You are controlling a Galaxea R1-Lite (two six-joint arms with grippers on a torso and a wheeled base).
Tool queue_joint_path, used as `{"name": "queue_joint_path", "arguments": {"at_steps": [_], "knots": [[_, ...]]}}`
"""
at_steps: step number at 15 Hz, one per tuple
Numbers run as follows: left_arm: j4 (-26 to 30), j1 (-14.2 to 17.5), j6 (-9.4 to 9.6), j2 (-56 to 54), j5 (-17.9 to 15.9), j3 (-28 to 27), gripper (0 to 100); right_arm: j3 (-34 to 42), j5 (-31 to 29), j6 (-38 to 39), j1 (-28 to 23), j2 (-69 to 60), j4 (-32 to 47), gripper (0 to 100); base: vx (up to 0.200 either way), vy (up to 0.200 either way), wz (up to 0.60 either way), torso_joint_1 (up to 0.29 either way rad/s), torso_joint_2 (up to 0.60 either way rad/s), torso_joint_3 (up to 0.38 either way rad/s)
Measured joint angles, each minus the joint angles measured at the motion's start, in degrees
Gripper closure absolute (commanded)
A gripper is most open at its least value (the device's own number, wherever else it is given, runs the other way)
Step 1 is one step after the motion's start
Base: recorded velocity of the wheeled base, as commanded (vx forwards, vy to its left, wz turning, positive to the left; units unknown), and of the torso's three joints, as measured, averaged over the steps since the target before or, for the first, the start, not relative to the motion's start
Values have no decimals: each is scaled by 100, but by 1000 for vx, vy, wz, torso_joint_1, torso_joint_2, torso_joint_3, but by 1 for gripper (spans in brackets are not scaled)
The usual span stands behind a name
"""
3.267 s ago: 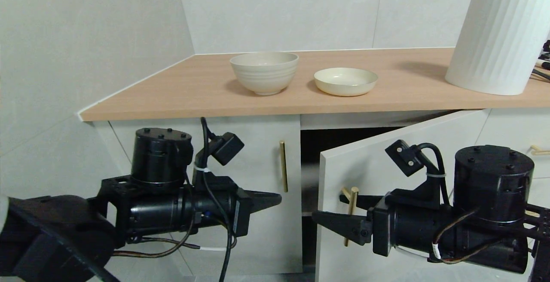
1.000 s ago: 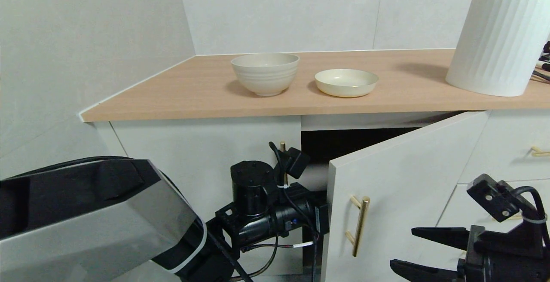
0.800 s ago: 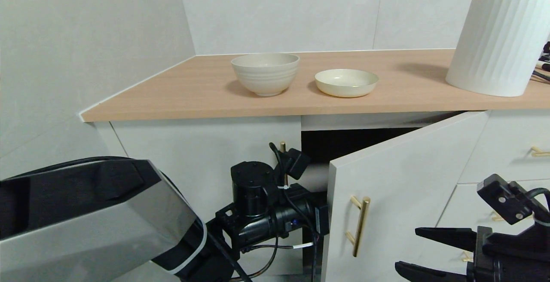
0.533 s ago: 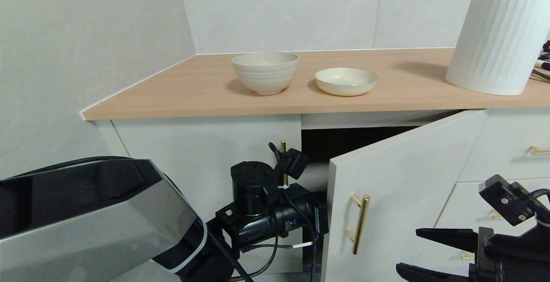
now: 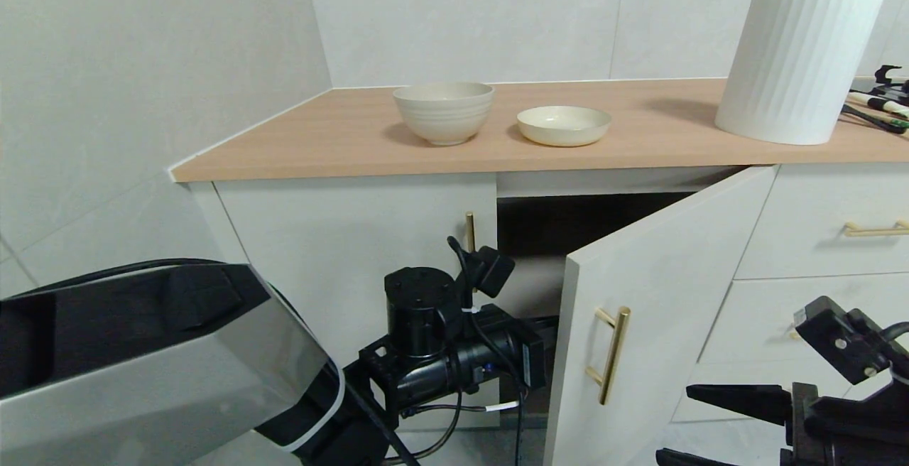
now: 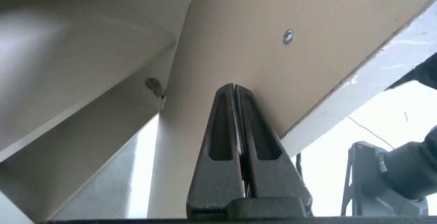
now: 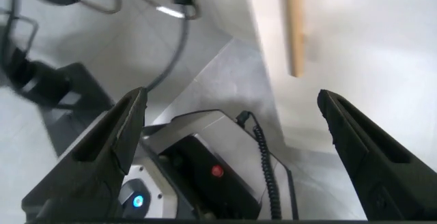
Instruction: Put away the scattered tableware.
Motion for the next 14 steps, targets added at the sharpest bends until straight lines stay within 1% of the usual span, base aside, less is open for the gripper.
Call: {"name": "queue_joint_path", "arguments": {"at_steps": [2,3,5,8,11,14], "knots": [[284,-24,4,4,0,-160,100,59,0,0,138,-44,5,0,0,0,0,0,0,0],[583,-30,4,-24,-1,-278,100,89,0,0,215,-77,7,0,0,0,0,0,0,0],[1128,-33,4,-107,-1,-510,100,113,0,0,262,-132,7,0,-200,0,0,5,2,2],[1518,-55,1,-232,18,-785,100,157,-1,0,372,-185,11,0,-200,0,0,4,1,2],[1752,-96,4,-286,-11,-1006,100,213,-9,0,549,-234,11,0,0,0,0,0,0,0],[2077,-96,11,-176,11,-1446,100,235,-11,2,606,-271,11,0,0,0,0,0,0,0]]}}
